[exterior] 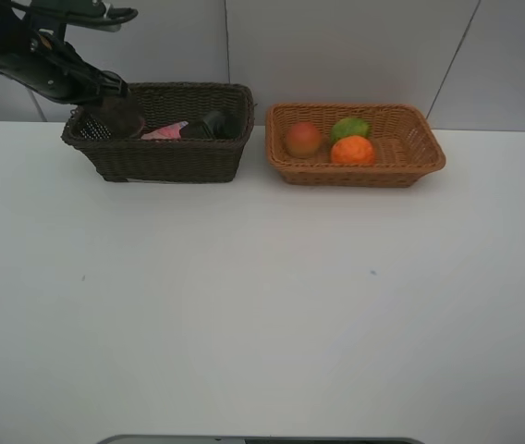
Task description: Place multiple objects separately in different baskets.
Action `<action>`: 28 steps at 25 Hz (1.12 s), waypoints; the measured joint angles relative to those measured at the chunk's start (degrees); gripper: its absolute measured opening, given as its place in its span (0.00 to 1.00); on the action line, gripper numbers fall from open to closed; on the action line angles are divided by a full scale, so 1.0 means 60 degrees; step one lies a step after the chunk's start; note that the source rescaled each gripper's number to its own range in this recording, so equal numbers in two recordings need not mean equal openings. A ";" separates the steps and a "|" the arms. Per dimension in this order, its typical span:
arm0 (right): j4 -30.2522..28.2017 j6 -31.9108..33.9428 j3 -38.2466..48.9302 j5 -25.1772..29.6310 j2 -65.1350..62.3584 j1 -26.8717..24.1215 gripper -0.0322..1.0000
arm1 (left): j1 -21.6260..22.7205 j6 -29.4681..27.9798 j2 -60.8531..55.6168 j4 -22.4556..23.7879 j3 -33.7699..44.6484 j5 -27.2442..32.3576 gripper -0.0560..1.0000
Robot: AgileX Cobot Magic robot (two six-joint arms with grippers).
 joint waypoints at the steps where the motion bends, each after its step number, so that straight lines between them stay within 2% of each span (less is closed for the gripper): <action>1: 0.0000 0.0000 0.0000 0.0000 0.0000 0.0000 0.83 | 0.0000 0.0023 0.0046 0.0000 -0.0036 -0.0022 0.05; 9: 0.0000 0.0000 0.0000 0.0000 0.0000 0.0000 0.83 | 0.0111 0.0023 0.0416 0.0000 -0.0096 -0.0092 0.05; 12: 0.0000 0.0000 0.0000 0.0000 0.0000 0.0000 0.83 | 0.0111 0.0023 0.0427 0.0000 -0.0116 -0.0080 0.10; 15: 0.0000 0.0000 0.0000 0.0000 0.0000 0.0000 0.83 | 0.0111 0.0023 0.0427 -0.0017 -0.0125 -0.0044 0.30; 18: 0.0000 0.0000 0.0000 0.0000 0.0000 0.0000 0.83 | 0.0111 0.0023 0.0378 -0.0029 -0.0125 0.0091 0.65; 21: 0.0000 0.0000 0.0000 0.0000 0.0000 0.0000 0.83 | 0.0111 0.0023 0.0192 -0.0031 -0.0125 0.0136 0.90; 24: 0.0000 0.0000 0.0000 0.0000 0.0000 0.0000 0.83 | 0.0111 0.0023 -0.0263 -0.0039 -0.0125 0.0221 0.97; 28: 0.0000 0.0000 0.0000 0.0000 0.0000 0.0000 0.83 | 0.0062 0.0023 -0.1093 -0.0039 -0.0125 0.0787 0.98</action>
